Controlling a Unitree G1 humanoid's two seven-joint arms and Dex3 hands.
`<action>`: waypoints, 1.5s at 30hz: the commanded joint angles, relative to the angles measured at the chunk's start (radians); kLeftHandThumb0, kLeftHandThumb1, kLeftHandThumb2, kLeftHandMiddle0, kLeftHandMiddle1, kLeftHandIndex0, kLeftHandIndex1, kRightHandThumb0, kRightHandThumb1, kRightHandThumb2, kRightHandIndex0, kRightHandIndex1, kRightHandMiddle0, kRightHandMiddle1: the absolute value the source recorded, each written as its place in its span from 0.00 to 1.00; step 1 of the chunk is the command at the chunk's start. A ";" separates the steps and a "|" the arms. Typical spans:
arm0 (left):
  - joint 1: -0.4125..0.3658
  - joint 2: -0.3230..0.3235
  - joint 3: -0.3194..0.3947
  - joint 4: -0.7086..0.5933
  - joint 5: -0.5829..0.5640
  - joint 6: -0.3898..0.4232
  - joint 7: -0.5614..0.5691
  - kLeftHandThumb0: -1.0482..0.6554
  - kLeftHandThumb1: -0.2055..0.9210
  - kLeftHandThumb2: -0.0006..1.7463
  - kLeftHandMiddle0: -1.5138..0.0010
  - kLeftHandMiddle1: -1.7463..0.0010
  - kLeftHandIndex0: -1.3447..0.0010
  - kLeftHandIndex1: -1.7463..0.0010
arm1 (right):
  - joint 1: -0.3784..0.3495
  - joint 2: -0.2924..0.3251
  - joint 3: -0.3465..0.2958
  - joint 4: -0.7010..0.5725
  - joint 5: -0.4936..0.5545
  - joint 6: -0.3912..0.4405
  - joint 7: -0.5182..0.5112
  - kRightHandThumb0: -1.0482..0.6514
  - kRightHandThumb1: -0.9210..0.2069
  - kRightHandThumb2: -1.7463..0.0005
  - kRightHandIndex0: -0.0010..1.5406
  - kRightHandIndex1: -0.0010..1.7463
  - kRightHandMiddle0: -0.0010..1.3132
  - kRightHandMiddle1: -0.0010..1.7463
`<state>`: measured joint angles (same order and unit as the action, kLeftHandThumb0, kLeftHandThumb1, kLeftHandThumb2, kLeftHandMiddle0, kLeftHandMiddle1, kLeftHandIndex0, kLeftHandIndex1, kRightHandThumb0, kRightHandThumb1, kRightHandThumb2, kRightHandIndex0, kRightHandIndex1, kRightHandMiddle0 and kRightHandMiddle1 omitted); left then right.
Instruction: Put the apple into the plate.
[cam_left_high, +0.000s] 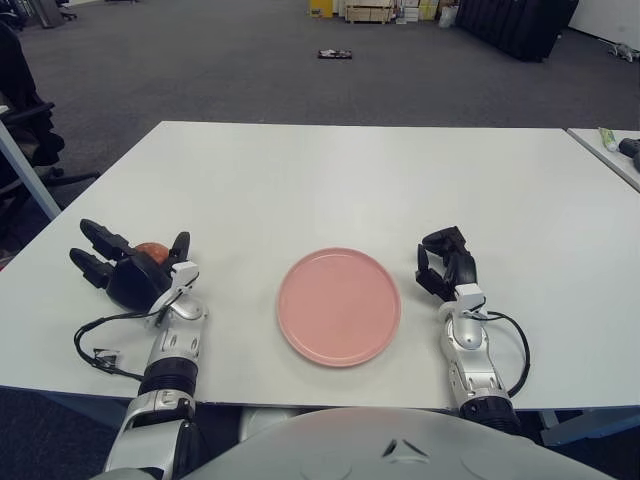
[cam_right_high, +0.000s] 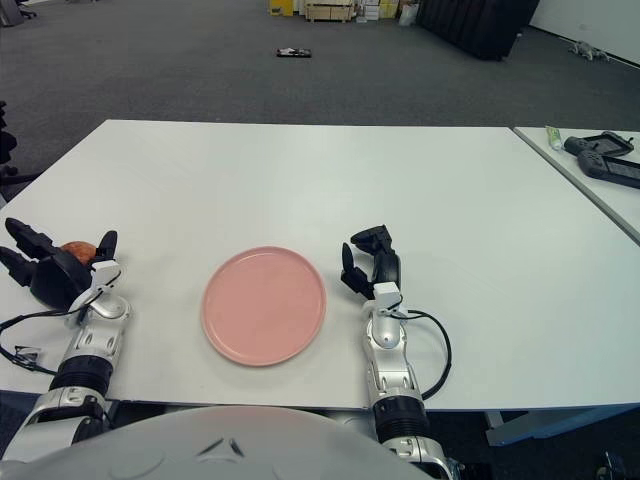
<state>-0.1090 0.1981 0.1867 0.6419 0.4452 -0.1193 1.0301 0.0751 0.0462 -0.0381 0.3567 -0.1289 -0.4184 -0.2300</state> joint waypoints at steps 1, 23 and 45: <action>0.036 0.004 -0.020 0.060 0.000 0.005 -0.013 0.04 0.84 0.29 1.00 1.00 1.00 0.73 | 0.032 -0.017 -0.009 0.034 -0.001 0.023 0.001 0.39 0.21 0.51 0.39 0.75 0.25 1.00; 0.080 0.055 -0.083 0.004 -0.003 0.014 -0.163 0.10 0.77 0.40 1.00 0.65 1.00 0.36 | 0.052 -0.018 -0.011 -0.015 -0.003 0.066 -0.007 0.39 0.21 0.51 0.41 0.75 0.26 1.00; 0.165 0.069 -0.094 -0.204 -0.034 0.158 -0.411 0.32 0.45 0.75 0.49 0.01 0.55 0.00 | 0.053 -0.015 -0.018 -0.039 0.012 0.095 -0.001 0.39 0.23 0.49 0.40 0.76 0.27 1.00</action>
<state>0.0213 0.2770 0.1088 0.4311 0.4136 -0.0102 0.6675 0.1065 0.0343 -0.0479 0.2988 -0.1291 -0.3569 -0.2387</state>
